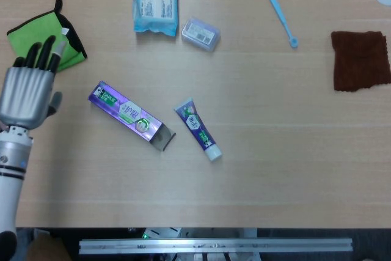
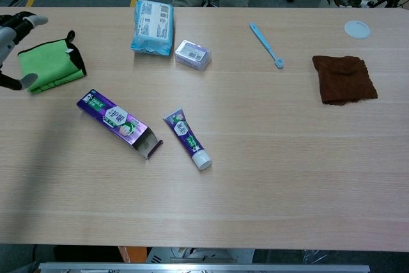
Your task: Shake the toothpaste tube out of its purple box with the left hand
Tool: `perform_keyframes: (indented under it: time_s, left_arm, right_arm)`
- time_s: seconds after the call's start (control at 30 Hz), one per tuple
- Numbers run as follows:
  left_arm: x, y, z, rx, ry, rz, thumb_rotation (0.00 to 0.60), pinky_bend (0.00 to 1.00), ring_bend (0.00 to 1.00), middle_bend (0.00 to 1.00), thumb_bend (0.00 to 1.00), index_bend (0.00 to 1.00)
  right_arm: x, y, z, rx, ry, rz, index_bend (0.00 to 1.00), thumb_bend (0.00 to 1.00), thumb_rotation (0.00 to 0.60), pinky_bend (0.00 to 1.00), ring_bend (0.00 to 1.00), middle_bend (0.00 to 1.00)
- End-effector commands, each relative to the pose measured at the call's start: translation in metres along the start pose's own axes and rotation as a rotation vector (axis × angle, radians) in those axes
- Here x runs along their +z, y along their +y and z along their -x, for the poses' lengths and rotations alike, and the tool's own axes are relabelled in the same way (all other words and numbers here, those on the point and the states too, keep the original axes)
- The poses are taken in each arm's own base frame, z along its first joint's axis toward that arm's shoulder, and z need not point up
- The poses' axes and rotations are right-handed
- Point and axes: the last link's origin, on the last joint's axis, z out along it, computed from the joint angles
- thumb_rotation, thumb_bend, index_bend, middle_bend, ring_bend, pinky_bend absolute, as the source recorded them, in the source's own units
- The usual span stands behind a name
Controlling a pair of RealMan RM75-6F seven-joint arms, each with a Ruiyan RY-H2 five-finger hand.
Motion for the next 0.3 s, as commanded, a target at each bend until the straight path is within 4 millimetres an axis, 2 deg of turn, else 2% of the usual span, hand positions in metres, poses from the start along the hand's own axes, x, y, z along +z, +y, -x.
perform_keyframes:
  time_s: [0.03, 0.3]
  left_arm:
    - [-0.036, -0.018, -0.002, -0.034, 0.047, -0.05, 0.6, 0.35, 0.12, 0.09, 0.31, 0.0]
    - [-0.075, -0.037, -0.001, -0.111, 0.097, -0.156, 0.6, 0.35, 0.13, 0.12, 0.31, 0.0]
  right_arm:
    - [0.0, 0.0, 0.0, 0.0, 0.0, 0.003, 0.38, 0.26, 0.6, 0.43, 0.43, 0.44]
    - [0.001, 0.0, 0.004, 0.008, -0.009, 0.003, 0.38, 0.26, 0.6, 0.43, 0.43, 0.44]
